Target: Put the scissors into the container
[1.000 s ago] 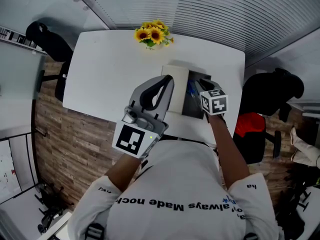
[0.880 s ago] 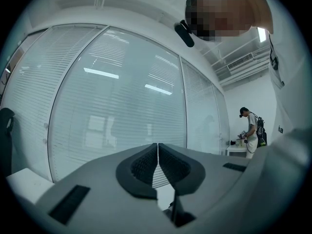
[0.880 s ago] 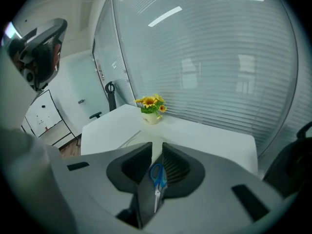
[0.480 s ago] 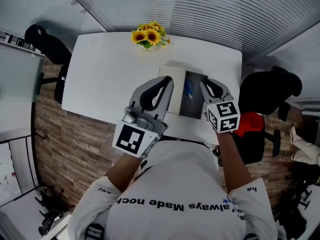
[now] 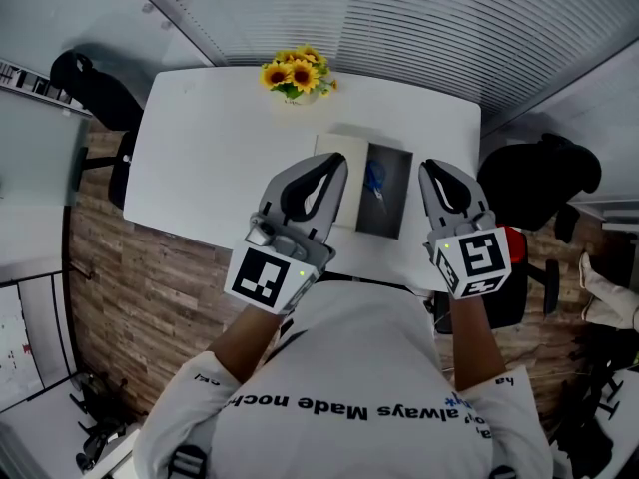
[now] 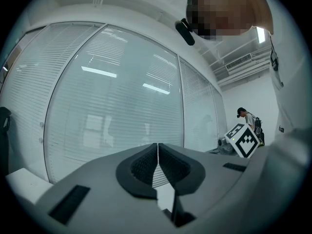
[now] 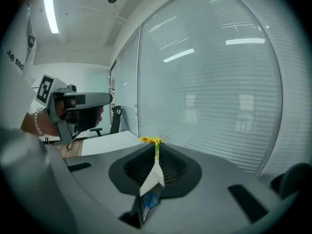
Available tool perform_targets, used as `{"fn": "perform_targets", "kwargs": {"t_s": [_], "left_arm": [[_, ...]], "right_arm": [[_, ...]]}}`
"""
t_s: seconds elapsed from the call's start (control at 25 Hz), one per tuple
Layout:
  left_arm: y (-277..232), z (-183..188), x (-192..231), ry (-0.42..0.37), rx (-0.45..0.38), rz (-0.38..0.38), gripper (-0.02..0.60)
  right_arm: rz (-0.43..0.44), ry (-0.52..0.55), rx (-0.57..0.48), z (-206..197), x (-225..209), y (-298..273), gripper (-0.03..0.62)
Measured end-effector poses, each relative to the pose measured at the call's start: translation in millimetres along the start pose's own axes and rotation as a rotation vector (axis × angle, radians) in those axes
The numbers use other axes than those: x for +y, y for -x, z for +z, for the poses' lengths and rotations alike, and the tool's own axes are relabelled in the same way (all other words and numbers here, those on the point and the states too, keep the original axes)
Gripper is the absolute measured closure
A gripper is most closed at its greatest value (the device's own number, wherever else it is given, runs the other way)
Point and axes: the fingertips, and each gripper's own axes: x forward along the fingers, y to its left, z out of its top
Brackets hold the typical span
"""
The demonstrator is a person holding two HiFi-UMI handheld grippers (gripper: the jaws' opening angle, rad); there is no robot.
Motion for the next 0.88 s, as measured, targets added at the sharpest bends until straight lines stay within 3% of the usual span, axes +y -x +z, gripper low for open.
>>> {"fn": "perform_targets", "kwargs": {"t_s": [0.4,0.88], "left_arm": [[-2,4,-6,-0.005,-0.003,-0.008,0.557],[-2,8,-7,-0.009,-0.008,-0.01,0.557]], "right_arm": [[0.012,0.021,-0.107,47,4,43,0.582],[-0.015,0.049,-0.161,72,10,81,0.588]]}}
